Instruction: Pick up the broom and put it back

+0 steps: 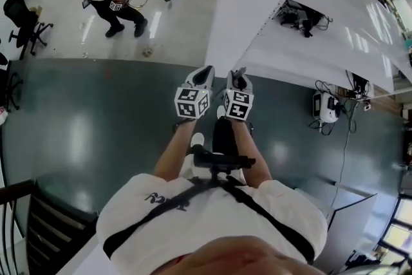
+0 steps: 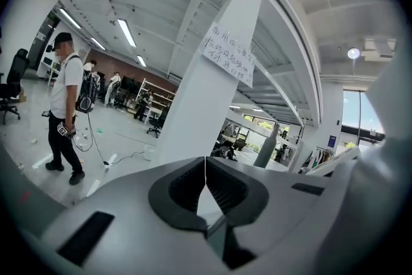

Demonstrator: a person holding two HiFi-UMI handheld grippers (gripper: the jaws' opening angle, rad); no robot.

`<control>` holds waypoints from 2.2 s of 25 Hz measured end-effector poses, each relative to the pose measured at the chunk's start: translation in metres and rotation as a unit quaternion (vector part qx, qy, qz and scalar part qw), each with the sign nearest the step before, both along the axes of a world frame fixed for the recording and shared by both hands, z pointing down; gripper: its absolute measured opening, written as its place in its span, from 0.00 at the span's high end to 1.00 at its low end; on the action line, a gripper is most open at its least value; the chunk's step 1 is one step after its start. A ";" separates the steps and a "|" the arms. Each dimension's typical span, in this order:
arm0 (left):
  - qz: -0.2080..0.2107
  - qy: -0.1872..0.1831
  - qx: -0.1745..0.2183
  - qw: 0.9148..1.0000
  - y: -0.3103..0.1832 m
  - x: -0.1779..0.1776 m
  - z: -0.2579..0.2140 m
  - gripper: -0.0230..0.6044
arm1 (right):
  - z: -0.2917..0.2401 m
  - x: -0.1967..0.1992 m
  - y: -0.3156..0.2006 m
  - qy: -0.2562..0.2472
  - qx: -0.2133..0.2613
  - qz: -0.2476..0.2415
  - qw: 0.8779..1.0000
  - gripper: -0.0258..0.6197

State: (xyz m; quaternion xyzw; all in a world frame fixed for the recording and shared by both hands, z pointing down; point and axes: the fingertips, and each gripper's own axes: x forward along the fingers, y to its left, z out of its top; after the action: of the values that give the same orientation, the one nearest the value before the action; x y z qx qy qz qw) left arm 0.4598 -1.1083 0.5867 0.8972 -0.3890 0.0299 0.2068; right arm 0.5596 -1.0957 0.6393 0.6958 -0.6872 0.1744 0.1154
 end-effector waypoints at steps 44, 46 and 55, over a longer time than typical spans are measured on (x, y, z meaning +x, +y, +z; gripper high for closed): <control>-0.045 -0.081 -0.176 0.980 -0.083 0.035 0.221 0.94 | 0.283 0.067 -0.096 0.005 -0.242 0.016 0.970 0.82; -0.046 -0.081 -0.180 0.979 -0.087 0.035 0.228 0.94 | 0.289 0.068 -0.106 0.008 -0.240 0.017 0.971 0.82; -0.041 -0.079 -0.184 0.979 -0.100 0.045 0.244 0.94 | 0.309 0.075 -0.165 -0.006 -0.238 0.008 0.971 0.82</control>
State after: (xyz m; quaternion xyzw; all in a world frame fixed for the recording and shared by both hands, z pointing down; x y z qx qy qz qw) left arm 0.5052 -1.2086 0.8308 0.8217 -0.4285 0.1638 0.3382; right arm 0.6345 -1.2610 0.9487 0.6526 -0.6212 0.3378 0.2722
